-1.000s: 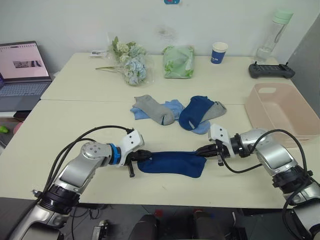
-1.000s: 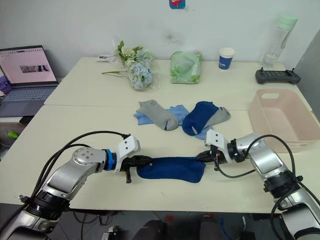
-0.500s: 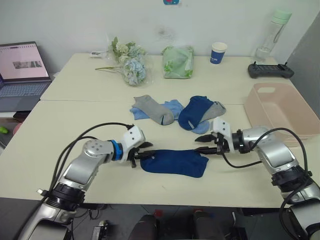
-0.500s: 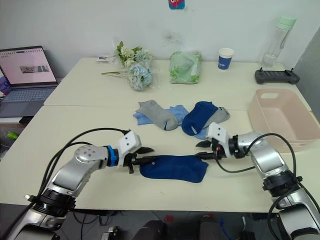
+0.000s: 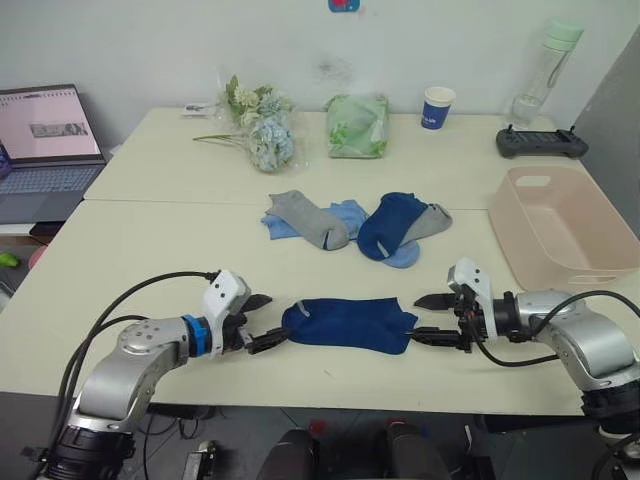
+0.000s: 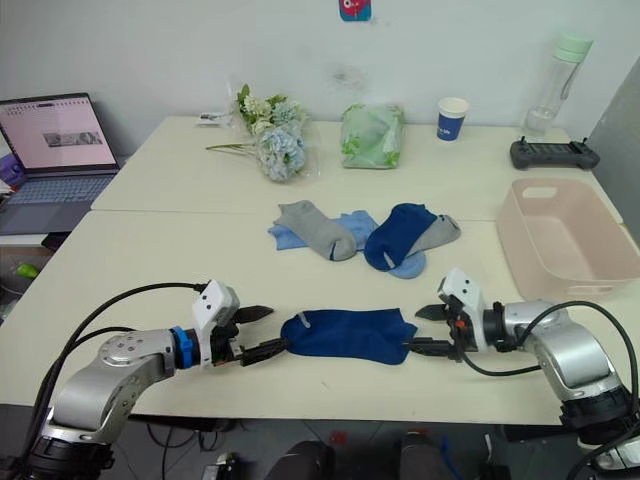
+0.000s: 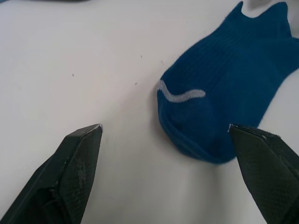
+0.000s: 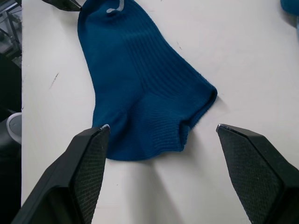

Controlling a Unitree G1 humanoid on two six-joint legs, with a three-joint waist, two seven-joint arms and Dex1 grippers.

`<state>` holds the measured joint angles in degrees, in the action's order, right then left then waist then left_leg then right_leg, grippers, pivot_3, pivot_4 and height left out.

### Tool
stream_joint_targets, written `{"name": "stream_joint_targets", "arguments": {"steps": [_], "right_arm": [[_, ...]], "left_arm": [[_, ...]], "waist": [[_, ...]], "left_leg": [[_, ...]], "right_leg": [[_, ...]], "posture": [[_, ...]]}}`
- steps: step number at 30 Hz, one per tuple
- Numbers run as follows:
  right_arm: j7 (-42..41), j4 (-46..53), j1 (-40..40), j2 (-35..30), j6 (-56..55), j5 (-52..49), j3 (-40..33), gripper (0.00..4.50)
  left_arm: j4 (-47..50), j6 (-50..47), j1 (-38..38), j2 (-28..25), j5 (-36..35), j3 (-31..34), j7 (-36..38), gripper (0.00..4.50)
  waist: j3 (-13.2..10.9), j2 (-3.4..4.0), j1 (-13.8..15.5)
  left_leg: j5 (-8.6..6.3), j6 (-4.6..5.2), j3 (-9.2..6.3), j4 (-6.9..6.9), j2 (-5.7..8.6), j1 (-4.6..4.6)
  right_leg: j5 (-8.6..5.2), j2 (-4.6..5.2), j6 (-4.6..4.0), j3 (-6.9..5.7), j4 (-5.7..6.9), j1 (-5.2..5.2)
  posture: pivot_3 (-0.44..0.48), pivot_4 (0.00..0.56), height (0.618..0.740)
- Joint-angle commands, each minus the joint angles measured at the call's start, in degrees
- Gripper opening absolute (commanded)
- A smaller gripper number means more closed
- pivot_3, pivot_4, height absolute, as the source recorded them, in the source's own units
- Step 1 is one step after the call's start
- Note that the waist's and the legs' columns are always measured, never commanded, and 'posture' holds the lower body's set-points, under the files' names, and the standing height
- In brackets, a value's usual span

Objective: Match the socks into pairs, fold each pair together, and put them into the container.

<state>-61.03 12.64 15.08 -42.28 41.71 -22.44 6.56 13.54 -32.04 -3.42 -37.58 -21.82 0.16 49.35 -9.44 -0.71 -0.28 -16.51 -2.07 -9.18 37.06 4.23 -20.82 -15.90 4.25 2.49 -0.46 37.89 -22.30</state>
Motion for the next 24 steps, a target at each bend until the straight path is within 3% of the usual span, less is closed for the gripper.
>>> {"name": "stream_joint_targets", "arguments": {"steps": [1, 3, 5, 16, 18, 24], "right_arm": [[1.56, 1.67, -0.12, 0.86, -0.40, -0.36, 0.00, 3.92], [1.91, 1.33, -0.05, 1.28, -0.39, -0.49, 0.09, 3.92], [1.62, 0.41, -0.03, 1.19, -1.60, 0.16, 0.35, 3.55], [-0.96, 0.63, -2.15, 0.00, -3.21, -1.04, 0.28, 0.00], [-1.09, 1.30, -2.71, -0.17, -2.50, -1.99, -0.40, 0.00], [-3.46, 6.24, -4.90, -4.12, 1.76, -7.15, -2.42, 0.00]], "left_arm": [[0.53, 0.99, -0.19, 2.13, 0.68, -0.53, -2.40, 4.49], [-0.53, 1.95, -0.76, 2.98, 1.90, -1.09, -3.32, 4.31], [-0.97, 2.40, -0.93, 3.09, 2.35, -1.72, -3.08, 3.90], [2.85, -0.11, 1.94, 3.02, -0.52, -0.77, -2.23, 0.50], [4.54, -1.56, 2.97, 3.24, -1.98, 0.39, -3.08, 0.03], [12.18, -8.50, 9.48, 4.28, -10.78, 4.96, -4.66, 0.03]], "waist": [[0.00, 0.00, 0.05], [0.00, 0.00, 0.14], [0.00, 0.00, 0.16], [0.00, 0.00, 0.13], [0.00, 0.00, 0.09], [0.00, 0.00, 0.14]], "left_leg": [[0.07, -0.13, 0.01, 0.00, 0.00, -0.01], [0.08, -0.15, 0.00, 0.00, 0.01, -0.03], [0.08, -0.14, 0.00, 0.01, 0.02, -0.03], [0.08, -0.14, 0.02, 0.00, 0.01, -0.02], [0.08, -0.14, 0.01, 0.00, 0.01, -0.02], [0.07, -0.13, 0.00, 0.00, -0.01, -0.04]], "right_leg": [[0.00, 0.00, 0.00, 0.00, -0.02, -0.01], [-0.01, 0.01, 0.01, -0.01, -0.03, 0.00], [0.00, 0.01, 0.01, -0.02, -0.03, 0.01], [-0.01, 0.01, 0.01, -0.03, -0.05, 0.01], [-0.01, 0.01, 0.01, -0.02, -0.06, 0.01], [-0.01, 0.01, 0.01, 0.00, -0.07, 0.02]], "posture": [[0.000, 0.150, 0.740], [0.000, 0.150, 0.740], [0.000, 0.150, 0.740], [0.000, 0.150, 0.740], [0.000, 0.150, 0.740], [0.000, 0.150, 0.740]]}}
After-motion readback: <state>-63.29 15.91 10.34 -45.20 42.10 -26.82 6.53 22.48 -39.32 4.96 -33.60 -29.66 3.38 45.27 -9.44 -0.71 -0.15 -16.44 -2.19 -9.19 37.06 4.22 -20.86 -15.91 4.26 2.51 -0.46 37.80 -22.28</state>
